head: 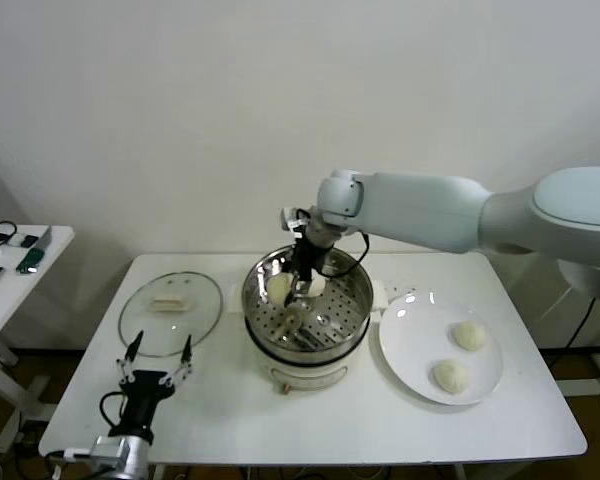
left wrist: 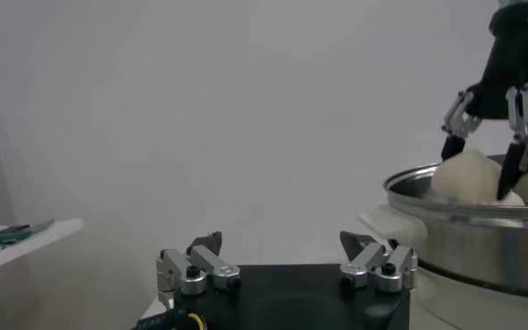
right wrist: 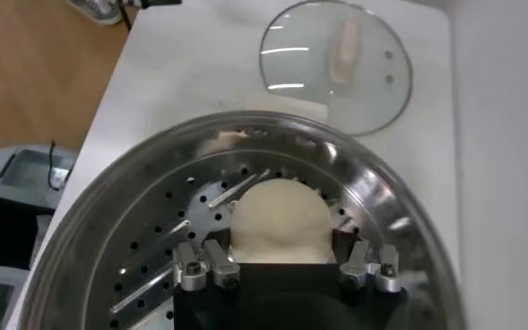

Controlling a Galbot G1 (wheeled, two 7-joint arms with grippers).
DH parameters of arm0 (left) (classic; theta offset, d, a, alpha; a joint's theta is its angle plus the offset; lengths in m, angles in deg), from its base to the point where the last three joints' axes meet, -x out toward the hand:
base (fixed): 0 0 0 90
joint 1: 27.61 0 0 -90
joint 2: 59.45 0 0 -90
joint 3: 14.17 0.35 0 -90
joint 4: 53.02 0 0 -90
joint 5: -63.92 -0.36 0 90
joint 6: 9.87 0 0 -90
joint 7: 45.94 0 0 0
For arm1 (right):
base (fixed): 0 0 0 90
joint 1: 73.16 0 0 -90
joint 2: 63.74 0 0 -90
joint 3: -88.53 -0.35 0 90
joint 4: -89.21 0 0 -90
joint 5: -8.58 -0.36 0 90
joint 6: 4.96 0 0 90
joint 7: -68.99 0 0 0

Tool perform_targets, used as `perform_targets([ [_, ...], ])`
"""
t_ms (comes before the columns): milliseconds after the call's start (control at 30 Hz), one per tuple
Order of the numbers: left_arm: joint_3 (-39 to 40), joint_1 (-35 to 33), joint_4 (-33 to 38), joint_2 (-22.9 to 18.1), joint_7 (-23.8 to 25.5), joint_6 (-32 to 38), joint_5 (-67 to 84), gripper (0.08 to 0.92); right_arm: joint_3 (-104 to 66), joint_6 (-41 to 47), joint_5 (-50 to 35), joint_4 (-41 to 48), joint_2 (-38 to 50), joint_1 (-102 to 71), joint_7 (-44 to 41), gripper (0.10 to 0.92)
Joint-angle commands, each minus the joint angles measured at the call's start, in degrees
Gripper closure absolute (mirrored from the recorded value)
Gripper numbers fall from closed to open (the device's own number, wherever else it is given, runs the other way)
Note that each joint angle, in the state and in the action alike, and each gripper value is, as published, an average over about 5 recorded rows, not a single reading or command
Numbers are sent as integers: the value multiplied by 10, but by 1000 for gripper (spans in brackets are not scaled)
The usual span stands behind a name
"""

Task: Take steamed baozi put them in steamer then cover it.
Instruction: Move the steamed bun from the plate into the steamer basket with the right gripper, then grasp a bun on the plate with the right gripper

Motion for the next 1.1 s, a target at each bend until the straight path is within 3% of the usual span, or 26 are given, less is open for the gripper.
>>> perform_targets([
  [33,3,10,-7,0,0,-3,0,177,6,0,13,20,-27,-31,-6,304],
  [367,4,14,-13,-1,0,-3,0,177,2,-1,24,29,-27,-40,-2,303],
  [700,3,14,-11,-4,0,-3,0,177,7,-7,29,3,1,8,-30,204],
  [1100,3,14,-10,-4,-1,-3,0,177,96,-85,72,-145,171,202,-90,203],
])
